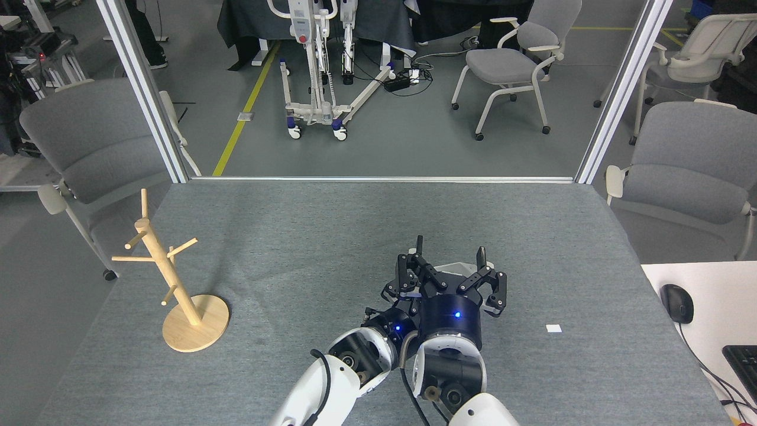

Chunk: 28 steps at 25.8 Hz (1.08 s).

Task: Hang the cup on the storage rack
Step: 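Grasp the white cup with the left gripper beside the right gripper, then release the cup from the right gripper and withdraw it, then carry the cup with the left gripper toward the wooden mug tree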

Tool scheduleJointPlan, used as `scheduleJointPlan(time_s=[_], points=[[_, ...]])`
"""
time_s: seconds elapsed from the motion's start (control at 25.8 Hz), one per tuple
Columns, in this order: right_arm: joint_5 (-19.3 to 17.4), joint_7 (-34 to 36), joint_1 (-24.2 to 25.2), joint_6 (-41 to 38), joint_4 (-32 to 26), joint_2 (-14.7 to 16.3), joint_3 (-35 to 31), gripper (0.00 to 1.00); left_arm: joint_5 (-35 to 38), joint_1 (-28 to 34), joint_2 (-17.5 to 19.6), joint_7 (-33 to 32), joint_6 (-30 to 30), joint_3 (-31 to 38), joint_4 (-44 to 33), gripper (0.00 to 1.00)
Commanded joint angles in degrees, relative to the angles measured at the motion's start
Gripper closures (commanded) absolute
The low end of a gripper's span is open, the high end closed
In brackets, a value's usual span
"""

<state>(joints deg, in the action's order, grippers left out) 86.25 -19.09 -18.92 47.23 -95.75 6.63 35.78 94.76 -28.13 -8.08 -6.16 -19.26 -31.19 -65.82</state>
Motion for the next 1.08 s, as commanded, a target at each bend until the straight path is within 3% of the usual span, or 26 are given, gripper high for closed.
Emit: scheduleJointPlan(time_s=[0.0, 0.12, 0.19, 0.27, 0.39, 0.5, 0.62, 0.74, 0.89, 1.05], points=[[-0.03, 7.66, 0.03, -0.13, 0.03, -0.03, -0.27, 0.0, -0.01, 0.01, 0.0, 0.1, 0.01, -0.01, 0.34, 1.0], [-0.29, 14.43, 0.03, -2.85, 0.12, 0.32, -3.52, 0.0, 0.08, 0.36, 0.44, 0.1, -0.08, -0.1, -0.1, 1.0], [-2.93, 18.38, 0.29, -10.58, 0.12, 0.67, -10.9, 0.0, 0.17, 1.06, 0.79, 0.1, -0.08, -0.1, -0.89, 1.0], [-8.47, 20.67, 1.61, -23.15, 1.18, 0.93, -20.57, 0.0, 0.34, 3.17, 1.49, 0.1, 0.01, 0.16, -2.29, 1.0], [-17.08, 22.78, 4.16, -47.66, 6.36, 4.01, -37.44, 0.0, 0.52, 7.12, 6.06, -0.51, 0.1, 2.27, -8.0, 1.0], [-17.35, 24.01, 7.59, -64.81, 14.71, 8.4, -48.61, 0.0, 0.52, 13.19, 11.24, -0.78, 0.01, 5.87, -15.03, 1.0], [-10.93, 24.19, 8.38, -65.69, 20.69, 9.99, -50.19, 0.0, 0.52, 20.39, 17.57, -0.25, -0.17, 10.71, -21.71, 1.0], [-6.8, 26.65, 8.55, -65.34, 21.48, 9.63, -50.46, 0.0, 0.43, 28.22, 22.23, 0.28, -0.34, 16.16, -26.64, 1.0], [-6.71, 27.35, 9.61, -66.13, 19.9, 9.37, -50.19, 0.0, 0.43, 36.57, 23.99, 2.39, -0.69, 25.39, -29.19, 1.0], [-6.53, 27.35, 12.95, -66.39, 17.35, 9.11, -50.19, 0.0, 0.43, 40.52, 25.13, 3.97, -0.87, 36.02, -27.52, 1.0]])
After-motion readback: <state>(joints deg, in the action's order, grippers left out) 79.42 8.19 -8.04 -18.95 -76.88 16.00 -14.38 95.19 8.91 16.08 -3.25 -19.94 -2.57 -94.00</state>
